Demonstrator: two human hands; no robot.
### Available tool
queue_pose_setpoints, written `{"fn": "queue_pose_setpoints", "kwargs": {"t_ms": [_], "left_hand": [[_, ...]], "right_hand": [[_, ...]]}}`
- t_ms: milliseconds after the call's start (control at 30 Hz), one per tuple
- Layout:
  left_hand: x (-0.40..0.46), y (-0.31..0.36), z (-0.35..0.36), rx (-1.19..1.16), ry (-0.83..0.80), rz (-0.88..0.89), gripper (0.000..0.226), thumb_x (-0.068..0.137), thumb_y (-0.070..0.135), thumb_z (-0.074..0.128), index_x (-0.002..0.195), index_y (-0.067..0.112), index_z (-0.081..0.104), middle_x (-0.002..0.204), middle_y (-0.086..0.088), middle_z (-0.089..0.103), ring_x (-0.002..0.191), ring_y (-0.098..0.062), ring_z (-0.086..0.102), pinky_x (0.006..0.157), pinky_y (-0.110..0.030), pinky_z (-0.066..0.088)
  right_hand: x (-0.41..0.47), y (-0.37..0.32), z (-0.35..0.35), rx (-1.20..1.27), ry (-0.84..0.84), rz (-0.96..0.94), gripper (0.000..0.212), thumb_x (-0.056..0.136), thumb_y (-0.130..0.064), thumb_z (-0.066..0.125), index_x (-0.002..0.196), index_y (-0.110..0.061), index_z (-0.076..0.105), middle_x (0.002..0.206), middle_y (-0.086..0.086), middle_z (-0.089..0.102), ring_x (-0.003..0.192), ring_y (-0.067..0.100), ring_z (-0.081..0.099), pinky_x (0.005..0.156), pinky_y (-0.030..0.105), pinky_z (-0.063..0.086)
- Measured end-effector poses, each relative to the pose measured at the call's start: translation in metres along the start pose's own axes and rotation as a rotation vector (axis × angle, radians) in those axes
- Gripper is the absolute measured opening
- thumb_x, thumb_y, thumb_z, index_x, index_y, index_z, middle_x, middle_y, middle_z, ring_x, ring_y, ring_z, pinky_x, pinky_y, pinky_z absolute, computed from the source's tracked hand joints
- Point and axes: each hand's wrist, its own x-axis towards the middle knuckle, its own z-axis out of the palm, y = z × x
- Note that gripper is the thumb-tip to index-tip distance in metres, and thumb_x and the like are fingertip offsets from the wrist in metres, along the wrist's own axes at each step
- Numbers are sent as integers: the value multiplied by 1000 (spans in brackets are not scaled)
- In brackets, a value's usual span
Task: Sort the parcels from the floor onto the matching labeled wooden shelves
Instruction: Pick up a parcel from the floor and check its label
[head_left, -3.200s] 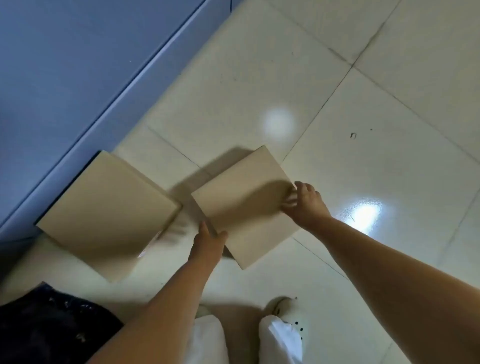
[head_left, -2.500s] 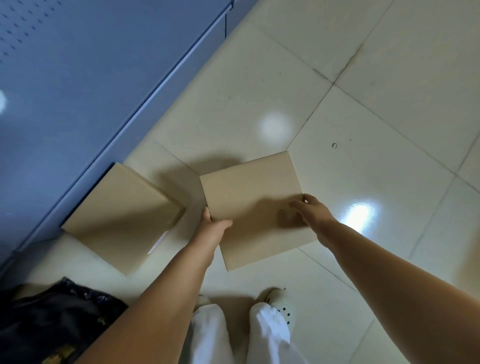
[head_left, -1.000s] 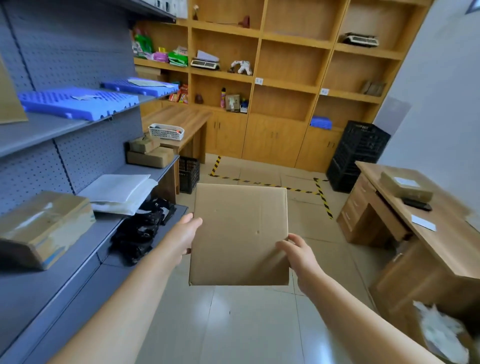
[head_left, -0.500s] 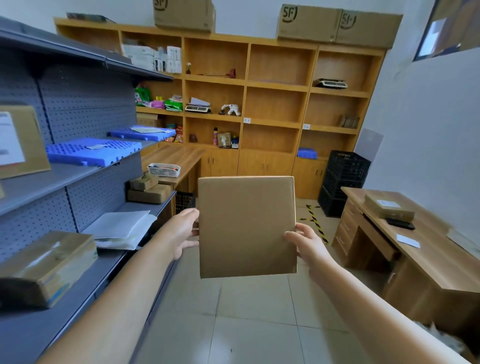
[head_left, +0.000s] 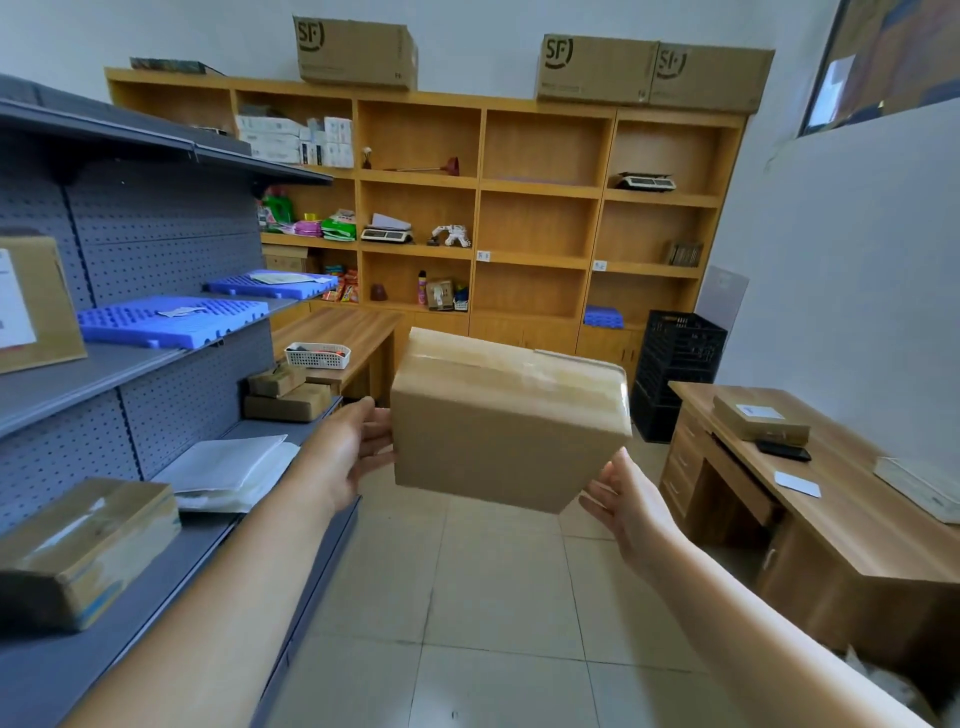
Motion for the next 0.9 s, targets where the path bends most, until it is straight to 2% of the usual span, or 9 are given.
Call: {"fn": "queue_pose_setpoints", "kwargs": {"t_ms": [100,233,300,400,467,567,667,800,900], "left_hand": [[-5,1,10,-11,-3,25,27,95,31,44,83,12,59,84,-9,64,85,-22,61,91,-45,49],[-10,2,20,25,-55,40,25,87,41,55,98,20,62,93,-5,68,94,-20,63,86,-42,51],[-10,2,23,43,-95,39,37,84,47,56,111,22,60,103,-5,69,102,-22,62,86,-44,51],[-9,4,27,115,-131,24,50,82,51,57,124,24,54,113,-5,64,110,-25,57,95,-49,46],[-9,4,28,189,-151,40,43,83,47,57,119,24,56,115,-6,61,111,-25,55,98,-50,43],[-9,5,31,220,-174,35,25,89,45,50,100,26,61,103,-5,62,108,-26,55,98,-51,43],[-7,6,32,217,-171,-17,41,89,57,40,89,23,63,96,-6,65,103,-27,58,97,-50,44],[-5,5,34,161,-185,-67,67,67,75,53,106,22,67,106,-9,69,105,-28,62,93,-49,49],[-5,2,37,135,-186,-39,57,69,59,64,112,22,59,109,-12,65,104,-29,58,80,-43,51]], "right_hand": [[-6,-5,-7,5,4,-2,33,93,-28,45,123,-17,53,116,6,64,110,21,61,101,38,46],[-11,-14,-16,-47,-10,-4,26,88,-22,52,113,-19,59,116,6,65,110,18,61,101,36,47],[-11,-17,-21,-55,-3,-7,21,87,-20,53,107,-20,59,115,6,66,109,18,61,101,37,47],[-9,-22,-29,-72,18,-9,18,88,-19,52,104,-22,60,114,5,66,108,19,62,101,38,48],[-8,-26,-34,-83,24,-9,17,89,-20,51,104,-20,60,114,6,66,108,21,62,100,39,47],[-5,-31,-39,-111,36,-2,19,92,-24,50,105,-19,61,115,8,65,109,22,61,99,40,48],[-5,-32,-42,-139,31,0,23,92,-28,51,109,-17,62,117,9,63,109,22,60,95,38,51],[-11,-34,-40,-175,-50,-3,16,93,-36,49,100,-30,63,107,4,71,103,22,65,95,42,52],[-11,-33,-38,-183,-96,-9,17,94,-35,49,106,-34,61,102,1,73,96,22,67,89,42,55]]}}
